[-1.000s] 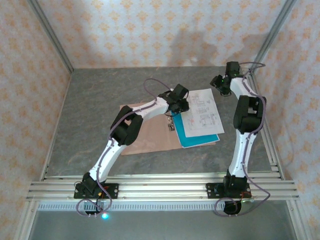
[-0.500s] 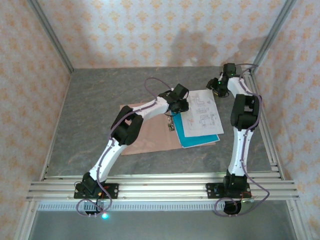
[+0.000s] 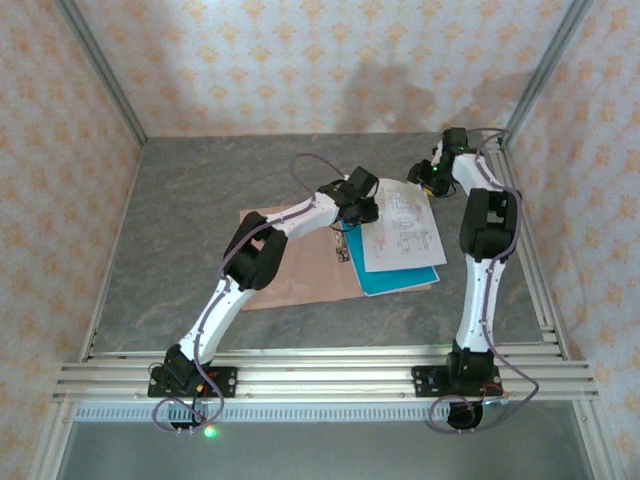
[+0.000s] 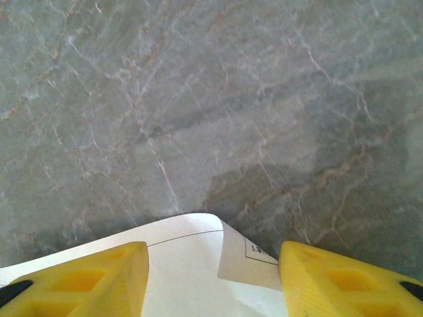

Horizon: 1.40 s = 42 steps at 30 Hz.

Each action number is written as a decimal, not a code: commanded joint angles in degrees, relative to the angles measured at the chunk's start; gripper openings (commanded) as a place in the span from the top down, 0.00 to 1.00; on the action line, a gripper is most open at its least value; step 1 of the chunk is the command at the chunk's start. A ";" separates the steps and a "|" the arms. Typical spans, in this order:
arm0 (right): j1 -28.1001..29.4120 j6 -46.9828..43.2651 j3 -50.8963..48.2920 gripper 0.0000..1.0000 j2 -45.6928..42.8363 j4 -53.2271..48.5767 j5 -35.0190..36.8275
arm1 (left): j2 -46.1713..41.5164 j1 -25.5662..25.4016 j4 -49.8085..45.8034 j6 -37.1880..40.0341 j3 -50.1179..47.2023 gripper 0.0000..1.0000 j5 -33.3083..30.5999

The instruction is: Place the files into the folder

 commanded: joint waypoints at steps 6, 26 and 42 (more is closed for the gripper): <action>-0.46 -2.66 -3.30 0.46 -5.45 -6.09 7.20 | 4.03 0.40 -7.45 2.24 2.29 0.81 -1.76; -2.32 15.59 -43.27 0.44 -31.20 11.74 5.03 | 7.80 0.74 -13.60 7.08 8.51 0.83 -1.94; -3.08 17.26 -47.69 0.47 -31.15 16.82 1.44 | 8.29 0.75 -13.82 7.00 9.16 0.84 -1.56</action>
